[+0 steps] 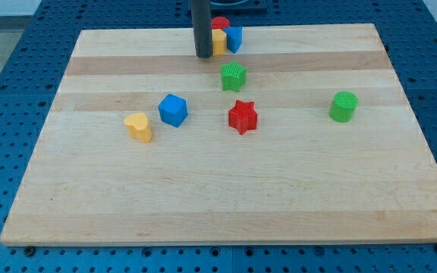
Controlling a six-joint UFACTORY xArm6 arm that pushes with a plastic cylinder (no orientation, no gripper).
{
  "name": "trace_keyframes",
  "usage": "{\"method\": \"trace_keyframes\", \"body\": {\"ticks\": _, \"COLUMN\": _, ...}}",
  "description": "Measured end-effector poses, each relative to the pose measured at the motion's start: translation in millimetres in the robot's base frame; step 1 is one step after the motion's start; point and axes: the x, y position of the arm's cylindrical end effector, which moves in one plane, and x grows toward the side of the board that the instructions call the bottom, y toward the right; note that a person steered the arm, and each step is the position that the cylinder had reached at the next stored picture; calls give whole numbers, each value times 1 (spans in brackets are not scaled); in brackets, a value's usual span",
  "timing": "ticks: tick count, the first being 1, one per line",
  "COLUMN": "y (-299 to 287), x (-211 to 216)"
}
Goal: Push green star slightly up
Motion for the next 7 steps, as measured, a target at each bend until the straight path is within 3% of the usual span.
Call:
{"method": "trace_keyframes", "body": {"ticks": 1, "y": -2, "x": 16}}
{"method": "trace_keyframes", "body": {"ticks": 3, "y": -3, "x": 110}}
{"method": "trace_keyframes", "body": {"ticks": 5, "y": 65, "x": 107}}
{"method": "trace_keyframes", "body": {"ticks": 7, "y": 76, "x": 88}}
